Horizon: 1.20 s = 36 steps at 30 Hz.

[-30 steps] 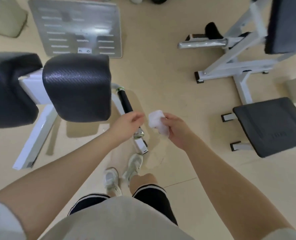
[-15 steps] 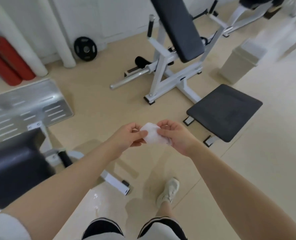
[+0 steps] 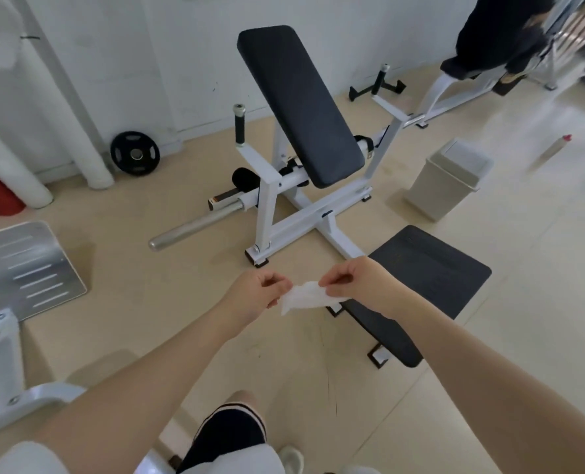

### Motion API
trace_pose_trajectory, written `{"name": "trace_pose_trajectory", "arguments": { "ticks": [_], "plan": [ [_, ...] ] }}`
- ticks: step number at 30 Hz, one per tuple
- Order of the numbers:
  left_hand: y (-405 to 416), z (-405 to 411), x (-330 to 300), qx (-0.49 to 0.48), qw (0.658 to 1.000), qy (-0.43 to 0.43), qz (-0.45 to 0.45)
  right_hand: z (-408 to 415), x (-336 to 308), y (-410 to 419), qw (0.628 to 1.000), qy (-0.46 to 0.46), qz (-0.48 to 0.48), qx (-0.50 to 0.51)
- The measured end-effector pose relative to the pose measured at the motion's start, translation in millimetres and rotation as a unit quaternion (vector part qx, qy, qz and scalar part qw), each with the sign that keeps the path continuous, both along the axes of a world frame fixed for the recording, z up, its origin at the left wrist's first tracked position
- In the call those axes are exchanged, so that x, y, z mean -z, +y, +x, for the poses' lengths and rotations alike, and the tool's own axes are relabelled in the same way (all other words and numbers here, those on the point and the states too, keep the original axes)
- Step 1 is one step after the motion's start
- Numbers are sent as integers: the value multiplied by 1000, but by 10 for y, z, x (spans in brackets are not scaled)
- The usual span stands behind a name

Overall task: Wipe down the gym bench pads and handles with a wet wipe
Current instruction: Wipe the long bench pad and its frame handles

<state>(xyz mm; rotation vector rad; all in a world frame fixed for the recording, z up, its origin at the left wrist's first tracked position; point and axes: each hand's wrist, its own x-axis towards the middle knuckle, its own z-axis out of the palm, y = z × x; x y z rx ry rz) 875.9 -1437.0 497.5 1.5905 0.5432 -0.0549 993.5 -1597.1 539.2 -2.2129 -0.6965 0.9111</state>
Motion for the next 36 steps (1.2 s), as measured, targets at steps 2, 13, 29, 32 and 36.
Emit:
{"name": "trace_pose_trajectory", "arguments": {
  "ticks": [2, 13, 29, 32, 36],
  "plan": [
    [109, 303, 52, 18, 998, 17, 54, 333, 65, 93, 999, -39, 4, 13],
    [1300, 2619, 151, 132, 990, 27, 48, 2637, 334, 1234, 970, 64, 99, 213],
    [2064, 5522, -169, -130, 964, 66, -223, 4924, 200, 2418, 972, -198, 122, 13],
    [2227, 5986, -136, -154, 973, 62, -163, 5472, 173, 2588, 972, -200, 117, -26],
    [2320, 6600, -179, -141, 980, 33, -135, 6270, 100, 2780, 977, -167, 129, -15]
  ]
}}
